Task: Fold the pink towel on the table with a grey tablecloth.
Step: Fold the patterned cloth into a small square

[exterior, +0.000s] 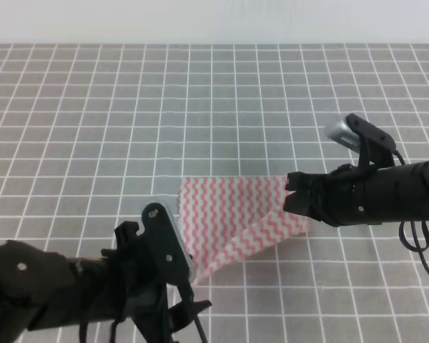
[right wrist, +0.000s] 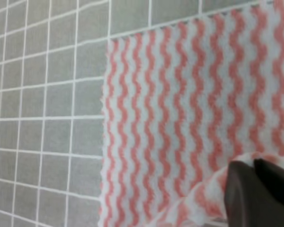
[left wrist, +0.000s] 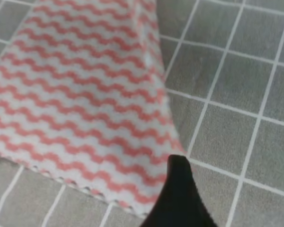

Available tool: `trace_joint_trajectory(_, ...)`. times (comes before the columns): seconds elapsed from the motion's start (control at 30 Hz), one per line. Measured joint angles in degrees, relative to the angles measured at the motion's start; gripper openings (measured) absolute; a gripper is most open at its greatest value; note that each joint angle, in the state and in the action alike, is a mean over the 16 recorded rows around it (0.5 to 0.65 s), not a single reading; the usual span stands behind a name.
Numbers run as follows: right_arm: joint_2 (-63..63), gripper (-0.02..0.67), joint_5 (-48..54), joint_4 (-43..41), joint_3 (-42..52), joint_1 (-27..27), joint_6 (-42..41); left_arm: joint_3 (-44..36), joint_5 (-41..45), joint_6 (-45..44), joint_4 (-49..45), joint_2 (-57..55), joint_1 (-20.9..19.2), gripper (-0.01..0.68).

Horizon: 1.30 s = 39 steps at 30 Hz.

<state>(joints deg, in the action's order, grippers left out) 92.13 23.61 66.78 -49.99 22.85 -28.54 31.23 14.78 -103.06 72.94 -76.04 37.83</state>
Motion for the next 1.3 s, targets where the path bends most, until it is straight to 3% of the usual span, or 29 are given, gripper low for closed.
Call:
trace_joint_trajectory(0.9,-0.4,-0.012,-0.7,0.8,-0.4,-0.1,-1.3,3.3,-8.2,-6.6,0.1,-10.7,0.1,0.463)
trace_joint_trajectory(1.3,-0.5,-0.014,-0.6,1.0,-0.4,-0.1,-1.7,4.4,-10.6,-6.8,0.1,-14.0,0.1,0.397)
